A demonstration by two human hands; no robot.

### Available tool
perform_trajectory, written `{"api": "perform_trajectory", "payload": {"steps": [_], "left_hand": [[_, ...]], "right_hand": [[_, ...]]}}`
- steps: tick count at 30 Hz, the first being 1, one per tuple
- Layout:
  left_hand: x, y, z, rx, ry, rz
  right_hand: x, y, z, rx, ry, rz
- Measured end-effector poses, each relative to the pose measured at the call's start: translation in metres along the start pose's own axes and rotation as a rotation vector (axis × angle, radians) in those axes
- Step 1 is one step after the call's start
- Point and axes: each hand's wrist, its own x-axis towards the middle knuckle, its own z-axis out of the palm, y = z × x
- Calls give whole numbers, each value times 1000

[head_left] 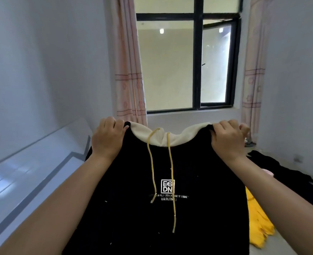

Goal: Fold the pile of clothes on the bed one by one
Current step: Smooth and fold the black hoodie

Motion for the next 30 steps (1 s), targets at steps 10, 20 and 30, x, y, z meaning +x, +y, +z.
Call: {"api": "perform_trajectory", "payload": {"steps": [10, 20, 30], "left_hand": [[-124, -75, 76, 91, -454, -248], [-253, -133, 243, 172, -880, -454], [-286, -227, 359, 193, -615, -306]], "right_hand": [[-82, -81, 133, 149, -301, -97], [-236, -148, 350, 302, -772, -148], [-249, -197, 488, 342, -703, 57]]}}
